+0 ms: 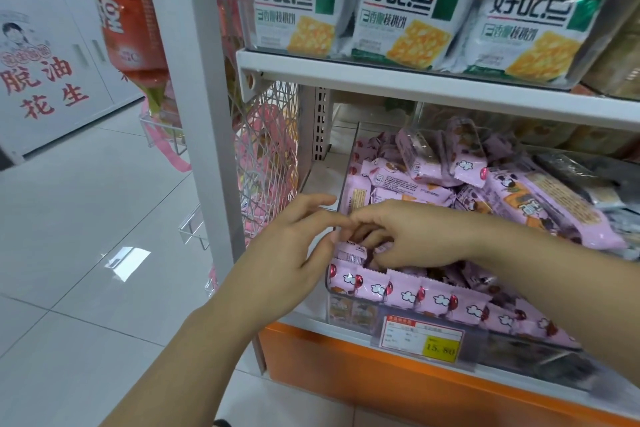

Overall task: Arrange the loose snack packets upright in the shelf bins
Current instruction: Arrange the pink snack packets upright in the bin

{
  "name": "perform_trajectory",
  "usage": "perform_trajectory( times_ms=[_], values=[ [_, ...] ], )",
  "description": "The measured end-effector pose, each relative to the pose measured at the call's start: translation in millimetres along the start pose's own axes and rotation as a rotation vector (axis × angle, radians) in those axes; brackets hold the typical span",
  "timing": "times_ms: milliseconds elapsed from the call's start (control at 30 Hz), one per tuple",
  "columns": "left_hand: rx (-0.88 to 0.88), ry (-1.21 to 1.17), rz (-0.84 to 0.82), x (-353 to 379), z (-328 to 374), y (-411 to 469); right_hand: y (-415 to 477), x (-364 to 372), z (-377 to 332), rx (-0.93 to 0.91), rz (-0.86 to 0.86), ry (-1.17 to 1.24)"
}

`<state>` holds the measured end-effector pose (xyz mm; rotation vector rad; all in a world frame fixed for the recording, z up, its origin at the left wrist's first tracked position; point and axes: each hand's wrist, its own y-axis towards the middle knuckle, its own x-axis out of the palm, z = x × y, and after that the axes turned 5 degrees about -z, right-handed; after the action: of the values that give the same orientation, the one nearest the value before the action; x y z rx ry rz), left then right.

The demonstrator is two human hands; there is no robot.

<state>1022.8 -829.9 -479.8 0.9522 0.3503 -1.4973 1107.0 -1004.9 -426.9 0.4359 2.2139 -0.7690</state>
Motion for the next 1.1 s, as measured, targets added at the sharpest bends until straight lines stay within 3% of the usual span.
perform_trajectory(
  times_ms=[100,300,733,900,1000,1100],
  values=[
    [0.006,0.001,-0.006,0,-1,1,1,6,3,-0.022,0.08,-0.126],
    [0.003,0.002,-0.008,-1,-2,0,-8,0,-4,-0.032,0.427,-0.054],
    [-0.019,-0.034,0.03,1,5,5,-23,2,-14,-0.041,0.834,-0.026],
    [-0.043,-0.21,0.108,1,17,6,-43,4,-18,-0.12,0.985,0.479],
    [-0.059,-0.494,0.183,-1,25,8,-45,10,-17,-0.133,0.913,0.739],
    [-0.063,-0.682,0.257,-7,33,10,-46,15,-13,-0.078,0.813,0.853]
  ],
)
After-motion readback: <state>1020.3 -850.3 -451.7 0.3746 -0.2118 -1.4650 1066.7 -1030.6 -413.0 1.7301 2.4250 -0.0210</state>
